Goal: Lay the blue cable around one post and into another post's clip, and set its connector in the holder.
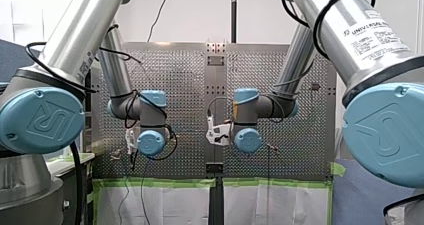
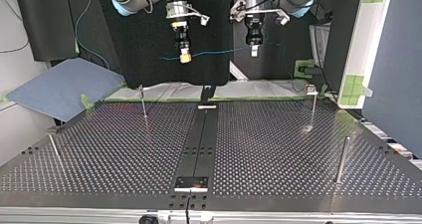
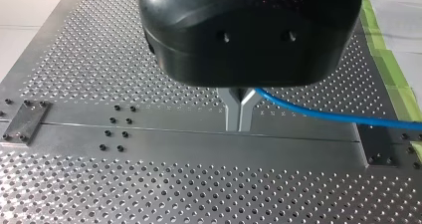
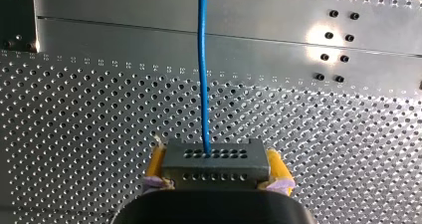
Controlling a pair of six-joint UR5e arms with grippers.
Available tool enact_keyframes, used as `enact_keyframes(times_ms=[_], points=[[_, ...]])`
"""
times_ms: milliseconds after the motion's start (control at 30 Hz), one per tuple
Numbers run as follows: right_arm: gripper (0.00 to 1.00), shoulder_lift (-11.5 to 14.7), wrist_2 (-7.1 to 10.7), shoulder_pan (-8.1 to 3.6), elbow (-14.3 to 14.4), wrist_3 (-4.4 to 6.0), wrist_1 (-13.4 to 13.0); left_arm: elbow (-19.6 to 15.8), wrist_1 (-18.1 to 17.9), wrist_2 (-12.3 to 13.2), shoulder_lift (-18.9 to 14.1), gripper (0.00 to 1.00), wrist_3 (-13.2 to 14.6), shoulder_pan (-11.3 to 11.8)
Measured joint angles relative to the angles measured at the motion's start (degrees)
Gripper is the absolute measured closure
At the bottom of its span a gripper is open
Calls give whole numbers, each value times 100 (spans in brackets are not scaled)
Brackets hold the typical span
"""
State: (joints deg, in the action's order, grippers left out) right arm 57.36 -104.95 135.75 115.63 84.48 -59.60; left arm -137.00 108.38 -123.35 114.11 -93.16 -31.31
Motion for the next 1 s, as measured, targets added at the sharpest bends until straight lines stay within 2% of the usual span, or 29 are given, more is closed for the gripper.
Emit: enact_keyframes(times_ms=[1000], points=[[100,0,0,0,0,0,0,0,0,0,0,100,0,0]])
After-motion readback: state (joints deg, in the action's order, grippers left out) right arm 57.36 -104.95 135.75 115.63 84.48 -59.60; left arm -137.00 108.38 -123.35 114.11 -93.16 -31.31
